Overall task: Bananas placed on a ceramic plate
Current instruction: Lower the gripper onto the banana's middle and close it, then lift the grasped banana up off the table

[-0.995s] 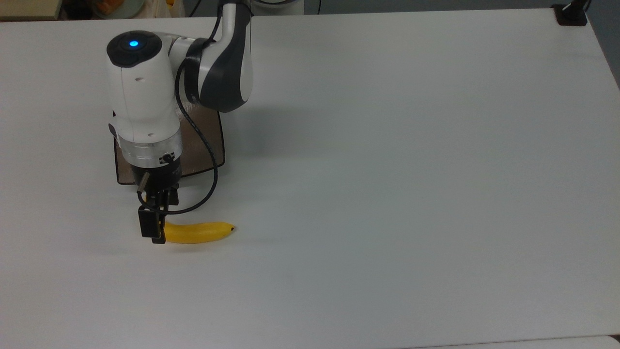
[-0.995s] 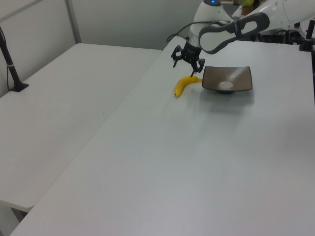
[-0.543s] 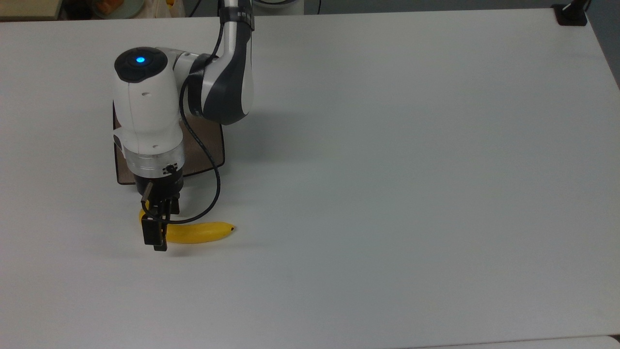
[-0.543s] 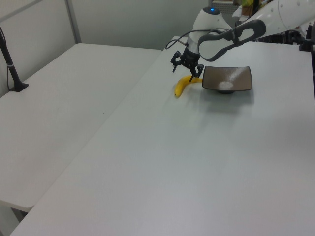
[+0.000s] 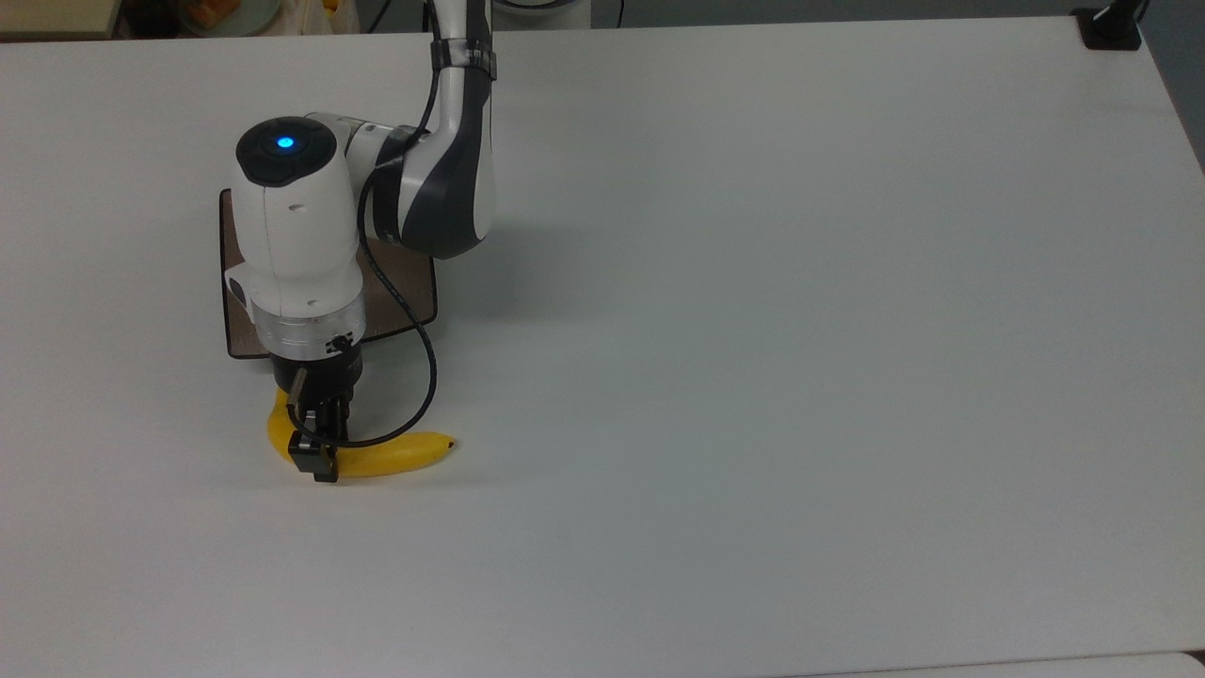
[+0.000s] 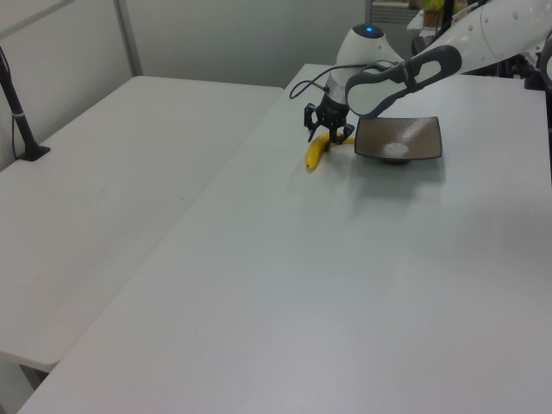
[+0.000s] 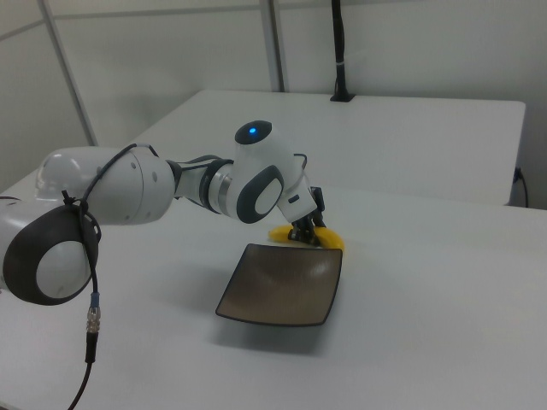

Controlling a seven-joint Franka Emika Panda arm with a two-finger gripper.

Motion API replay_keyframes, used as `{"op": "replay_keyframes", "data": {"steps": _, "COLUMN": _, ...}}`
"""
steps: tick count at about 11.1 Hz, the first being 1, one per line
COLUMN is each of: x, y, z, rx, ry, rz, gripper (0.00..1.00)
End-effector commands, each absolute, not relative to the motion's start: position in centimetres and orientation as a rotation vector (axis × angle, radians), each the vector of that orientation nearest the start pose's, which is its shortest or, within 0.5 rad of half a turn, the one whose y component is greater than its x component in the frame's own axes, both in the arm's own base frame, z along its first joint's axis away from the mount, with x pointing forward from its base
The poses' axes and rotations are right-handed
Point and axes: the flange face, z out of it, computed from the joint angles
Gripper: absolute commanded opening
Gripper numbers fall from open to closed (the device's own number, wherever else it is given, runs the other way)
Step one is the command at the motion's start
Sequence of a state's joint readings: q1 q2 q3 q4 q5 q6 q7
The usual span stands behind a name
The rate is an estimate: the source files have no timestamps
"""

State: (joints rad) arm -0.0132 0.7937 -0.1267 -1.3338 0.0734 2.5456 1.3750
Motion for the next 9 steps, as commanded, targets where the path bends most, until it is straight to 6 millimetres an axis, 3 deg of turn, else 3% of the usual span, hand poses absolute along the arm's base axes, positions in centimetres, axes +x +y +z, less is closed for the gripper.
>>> {"op": "replay_keyframes", "data": {"steps": 1, "x": 77.5, "y": -8.6, "z": 30.5, "rx": -2.116, "ry": 1.935, "rz": -0.567, "gripper": 0.17}}
{"op": "replay_keyframes", "data": {"steps": 4, "x": 77.5, "y": -8.5, "z": 31.3, "rx": -2.129, "ry": 1.911, "rz": -0.577, "gripper": 0.16}}
{"op": "replay_keyframes", "data": {"steps": 6, "x": 77.4, "y": -8.5, "z": 34.3, "rx": -2.114, "ry": 1.893, "rz": -0.604, "gripper": 0.16}}
{"op": "replay_keyframes", "data": {"steps": 9, "x": 76.6, "y": -8.1, "z": 40.9, "rx": -2.105, "ry": 1.842, "rz": -0.648, "gripper": 0.17}}
